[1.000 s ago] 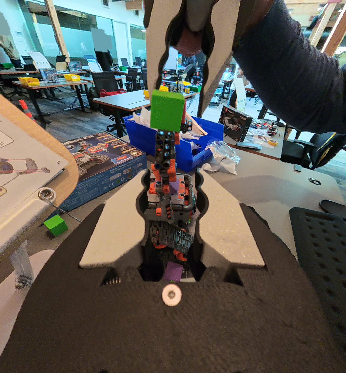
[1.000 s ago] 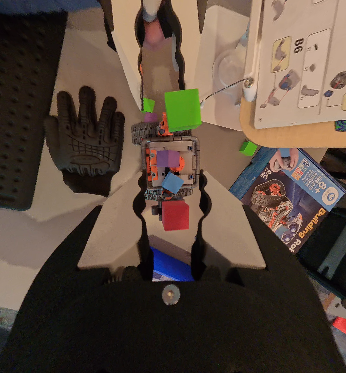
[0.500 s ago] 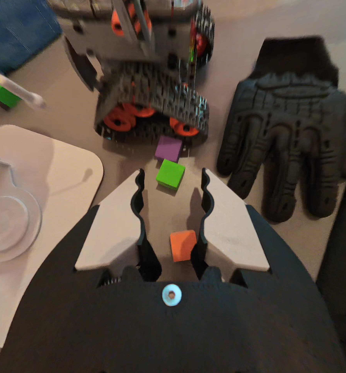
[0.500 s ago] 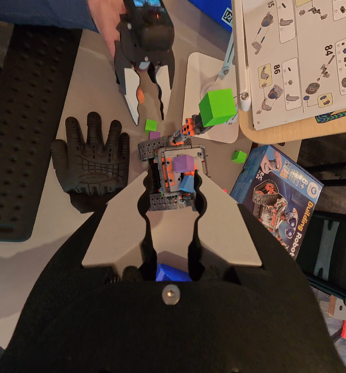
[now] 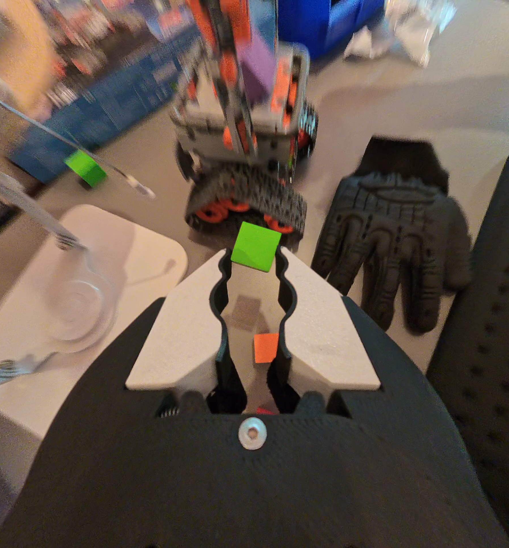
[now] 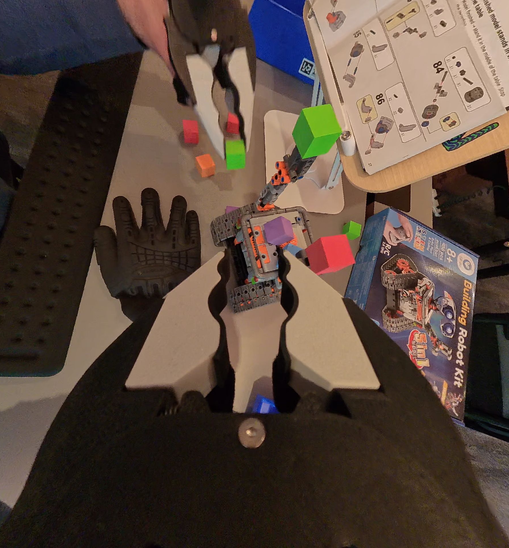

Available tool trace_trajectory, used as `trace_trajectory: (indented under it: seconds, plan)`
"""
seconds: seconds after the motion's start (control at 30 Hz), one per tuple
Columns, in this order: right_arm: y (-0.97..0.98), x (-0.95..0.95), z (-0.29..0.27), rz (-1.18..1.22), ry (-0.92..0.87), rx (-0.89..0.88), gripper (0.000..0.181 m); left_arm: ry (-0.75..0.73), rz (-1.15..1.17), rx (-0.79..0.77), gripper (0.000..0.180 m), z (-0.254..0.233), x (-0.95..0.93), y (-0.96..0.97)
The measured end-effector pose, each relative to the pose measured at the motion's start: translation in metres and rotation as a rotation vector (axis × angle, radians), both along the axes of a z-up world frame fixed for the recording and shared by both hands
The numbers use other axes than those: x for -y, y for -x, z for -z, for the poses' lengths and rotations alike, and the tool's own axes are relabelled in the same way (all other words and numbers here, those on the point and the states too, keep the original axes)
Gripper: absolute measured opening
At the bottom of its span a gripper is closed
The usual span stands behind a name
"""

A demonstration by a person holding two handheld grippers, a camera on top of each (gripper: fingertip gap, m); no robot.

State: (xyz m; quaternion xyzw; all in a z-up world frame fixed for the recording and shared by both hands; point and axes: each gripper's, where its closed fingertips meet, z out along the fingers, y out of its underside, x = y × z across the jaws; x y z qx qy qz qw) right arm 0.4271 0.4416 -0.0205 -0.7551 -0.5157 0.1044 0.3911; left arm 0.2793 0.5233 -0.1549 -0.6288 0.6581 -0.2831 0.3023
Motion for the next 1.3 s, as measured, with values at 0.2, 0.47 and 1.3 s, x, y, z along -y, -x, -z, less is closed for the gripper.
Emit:
trace_trajectory:
  seconds: [0.2,0.47,1.3]
  plan:
    - [-0.001,0.004,0.000,-0.011,-0.023,-0.056,0.028,-0.049,0.017,0.202,0.027,-0.146,0.008,-0.023]
    - [0.002,0.005,0.001,-0.029,-0.051,-0.106,0.026,-0.158,-0.029,0.049,0.027,-0.193,0.002,-0.074]
    - [-0.002,0.009,0.009,-0.046,-0.050,-0.141,0.025,-0.056,-0.066,-0.122,0.041,-0.159,-0.010,-0.086]
